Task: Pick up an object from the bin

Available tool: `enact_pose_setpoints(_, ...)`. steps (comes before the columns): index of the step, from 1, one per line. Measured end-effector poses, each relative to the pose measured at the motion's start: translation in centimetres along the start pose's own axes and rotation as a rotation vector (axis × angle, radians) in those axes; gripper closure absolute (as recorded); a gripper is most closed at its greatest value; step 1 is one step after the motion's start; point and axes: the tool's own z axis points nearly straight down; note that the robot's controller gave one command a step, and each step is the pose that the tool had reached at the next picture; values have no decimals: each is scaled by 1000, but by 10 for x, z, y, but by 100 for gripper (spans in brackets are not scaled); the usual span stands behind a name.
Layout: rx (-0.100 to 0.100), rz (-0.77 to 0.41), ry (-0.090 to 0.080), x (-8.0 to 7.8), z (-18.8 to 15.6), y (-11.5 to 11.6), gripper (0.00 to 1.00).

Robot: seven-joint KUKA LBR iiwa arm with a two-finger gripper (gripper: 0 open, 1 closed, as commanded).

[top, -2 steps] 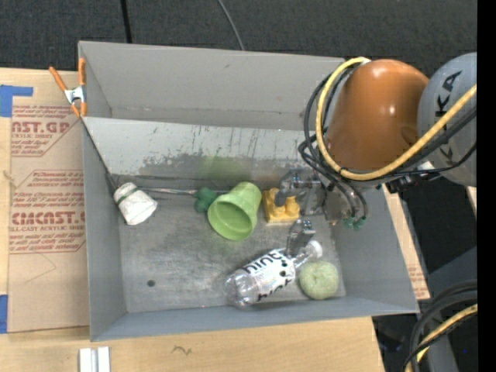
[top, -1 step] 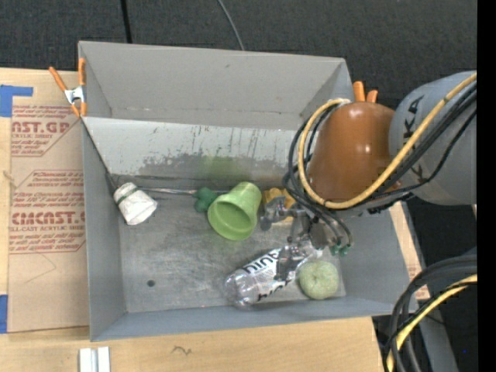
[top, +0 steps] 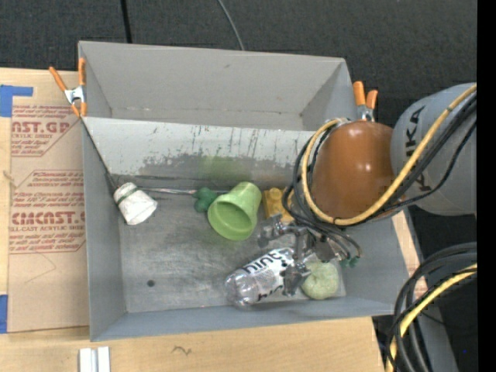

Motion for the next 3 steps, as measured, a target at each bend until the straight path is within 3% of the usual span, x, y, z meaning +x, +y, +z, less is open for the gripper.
enact_pose_setpoints(1, 1, -75, -4, -3, 5, 0, 0)
enact_pose_setpoints(2, 3, -276, -6, -8, 68, -3, 0)
enact_pose_setpoints(3, 8, -297, -18, -16, 85, -2, 100)
